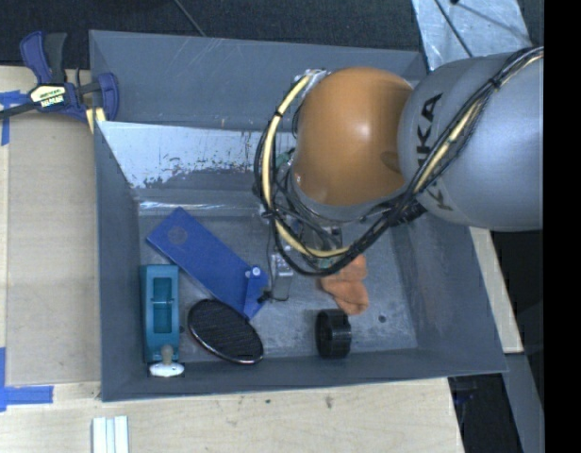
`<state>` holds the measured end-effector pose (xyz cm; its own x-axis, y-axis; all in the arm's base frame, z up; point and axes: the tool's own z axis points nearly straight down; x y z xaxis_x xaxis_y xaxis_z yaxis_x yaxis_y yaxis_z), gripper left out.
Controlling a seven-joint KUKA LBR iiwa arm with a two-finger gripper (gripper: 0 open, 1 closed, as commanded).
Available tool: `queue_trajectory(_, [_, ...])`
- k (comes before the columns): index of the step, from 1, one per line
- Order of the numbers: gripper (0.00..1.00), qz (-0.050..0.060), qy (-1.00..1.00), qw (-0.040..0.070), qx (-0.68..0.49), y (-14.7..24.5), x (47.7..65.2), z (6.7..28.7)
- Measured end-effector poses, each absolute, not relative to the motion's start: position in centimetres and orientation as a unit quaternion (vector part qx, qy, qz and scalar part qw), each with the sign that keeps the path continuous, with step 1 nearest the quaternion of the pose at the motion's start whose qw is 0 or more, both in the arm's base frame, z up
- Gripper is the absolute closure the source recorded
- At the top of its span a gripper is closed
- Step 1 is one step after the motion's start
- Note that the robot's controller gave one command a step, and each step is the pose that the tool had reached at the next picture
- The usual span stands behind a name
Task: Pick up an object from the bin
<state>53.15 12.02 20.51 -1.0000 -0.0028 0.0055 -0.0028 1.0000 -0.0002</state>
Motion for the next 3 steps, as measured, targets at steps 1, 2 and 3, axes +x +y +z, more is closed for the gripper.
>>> queue_trajectory(1, [0.00,-0.001,-1.000,-0.001,0.000,12.0,53.3,21.0])
queue_trajectory(2, [0.00,-0.001,-1.000,-0.001,-0.016,7.0,53.6,23.3])
queue_trajectory(3, [0.00,0.001,-0.999,-0.002,-0.051,5.6,52.1,22.2])
